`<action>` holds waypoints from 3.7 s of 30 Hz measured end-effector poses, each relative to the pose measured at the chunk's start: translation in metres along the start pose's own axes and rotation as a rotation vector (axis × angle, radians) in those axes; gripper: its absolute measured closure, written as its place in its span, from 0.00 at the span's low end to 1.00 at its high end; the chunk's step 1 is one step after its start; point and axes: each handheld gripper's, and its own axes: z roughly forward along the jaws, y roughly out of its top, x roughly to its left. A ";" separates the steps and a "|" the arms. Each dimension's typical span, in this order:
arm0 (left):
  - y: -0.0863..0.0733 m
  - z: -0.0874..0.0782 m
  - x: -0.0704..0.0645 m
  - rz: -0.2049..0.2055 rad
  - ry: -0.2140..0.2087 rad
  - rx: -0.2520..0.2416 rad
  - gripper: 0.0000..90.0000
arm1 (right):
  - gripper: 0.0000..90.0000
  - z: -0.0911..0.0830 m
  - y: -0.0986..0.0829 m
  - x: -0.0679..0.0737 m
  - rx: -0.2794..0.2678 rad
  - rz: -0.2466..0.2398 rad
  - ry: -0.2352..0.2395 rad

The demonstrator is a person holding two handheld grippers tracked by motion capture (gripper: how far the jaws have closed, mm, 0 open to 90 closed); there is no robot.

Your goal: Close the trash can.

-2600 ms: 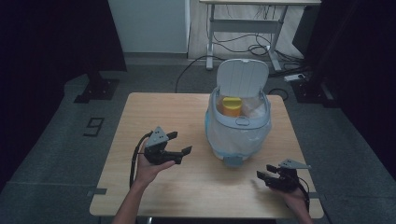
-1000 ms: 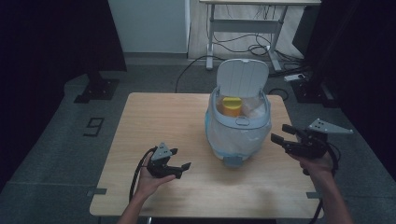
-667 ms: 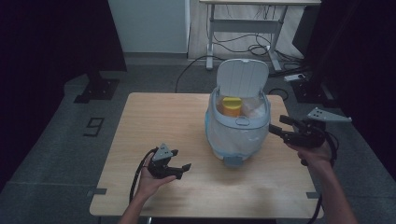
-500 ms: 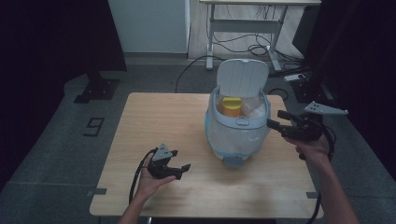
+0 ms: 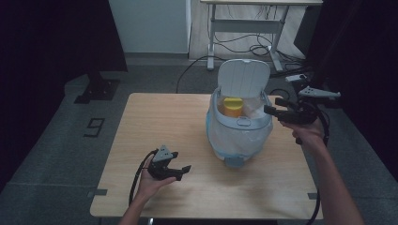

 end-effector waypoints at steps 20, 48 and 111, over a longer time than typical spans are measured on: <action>-0.003 -0.001 0.002 -0.015 -0.009 0.006 0.24 | 0.27 0.035 0.027 -0.028 -0.009 0.010 -0.006; -0.004 -0.002 0.004 -0.021 -0.012 0.003 0.25 | 0.22 0.053 0.055 -0.022 -0.032 -0.019 0.049; -0.003 -0.005 0.004 -0.048 -0.017 -0.018 0.24 | 0.20 -0.008 -0.020 0.045 -0.054 -0.176 -0.053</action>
